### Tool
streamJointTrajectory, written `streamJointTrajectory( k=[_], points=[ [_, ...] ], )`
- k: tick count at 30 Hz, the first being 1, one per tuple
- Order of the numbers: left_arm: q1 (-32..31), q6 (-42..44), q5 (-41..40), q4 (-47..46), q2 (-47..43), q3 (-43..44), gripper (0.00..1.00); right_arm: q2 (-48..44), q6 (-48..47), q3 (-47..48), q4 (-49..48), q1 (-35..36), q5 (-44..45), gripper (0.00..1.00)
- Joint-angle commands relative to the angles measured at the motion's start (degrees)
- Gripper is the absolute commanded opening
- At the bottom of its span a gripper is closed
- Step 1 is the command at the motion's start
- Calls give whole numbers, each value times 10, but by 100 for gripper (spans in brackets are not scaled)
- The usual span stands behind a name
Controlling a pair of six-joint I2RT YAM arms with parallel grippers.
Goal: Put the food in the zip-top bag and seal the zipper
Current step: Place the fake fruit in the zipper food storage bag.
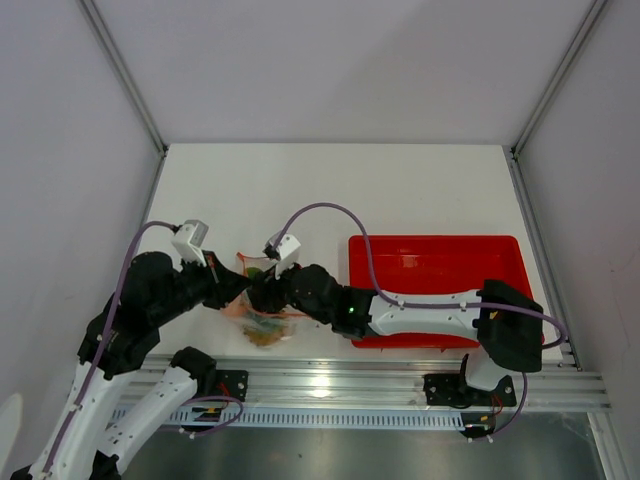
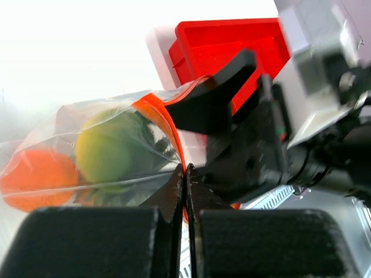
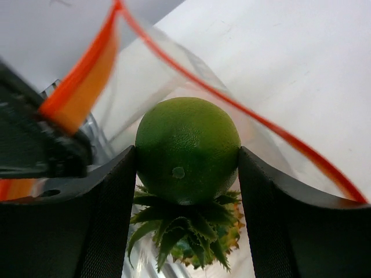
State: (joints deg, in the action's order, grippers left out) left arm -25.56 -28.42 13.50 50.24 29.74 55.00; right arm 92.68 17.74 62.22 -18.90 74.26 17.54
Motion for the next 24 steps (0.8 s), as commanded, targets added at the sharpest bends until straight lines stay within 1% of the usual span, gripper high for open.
streamJointTrajectory(
  k=[1, 5, 7, 10, 15, 16, 17, 18, 20, 21, 22, 23, 24],
  points=[
    [-3, 7, 4, -24, 9, 19, 1, 23, -50, -8, -110, 24, -7, 0],
    [-3, 7, 1, -22, 14, 24, 1, 45, -80, -2, -150, 39, 29, 0],
    [-3, 8, -1, -16, 17, 30, 1, 58, -96, 6, -156, 41, 37, 1],
    [-3, 10, -3, -15, 18, 34, 0, 71, -109, 27, -135, 44, 38, 3],
    [-3, 8, -4, -17, 18, 27, 1, 88, -116, 37, -112, 43, 24, 8],
    [-3, 7, -3, -18, 19, 25, 1, 90, -117, 36, -111, 42, 24, 18],
    [-3, 6, -2, -19, 19, 25, 0, 91, -116, 36, -108, 41, 21, 25],
    [-3, 7, -2, -20, 18, 22, 1, 92, -116, 34, -108, 41, 20, 48],
    [-3, 6, -3, -21, 17, 21, 1, 93, -112, 37, -101, 37, 14, 68],
    [-3, 6, -4, -21, 16, 20, 1, 94, -111, 40, -93, 36, 14, 82],
    [-3, 5, -5, -20, 15, 20, 1, 95, -109, 43, -77, 36, 21, 86],
    [-3, 6, -7, -19, 16, 20, 1, 94, -104, 45, -70, 36, 27, 87],
    [-3, 7, -8, -16, 13, 21, 0, 89, -102, 43, -63, 36, 33, 93]
  ],
)
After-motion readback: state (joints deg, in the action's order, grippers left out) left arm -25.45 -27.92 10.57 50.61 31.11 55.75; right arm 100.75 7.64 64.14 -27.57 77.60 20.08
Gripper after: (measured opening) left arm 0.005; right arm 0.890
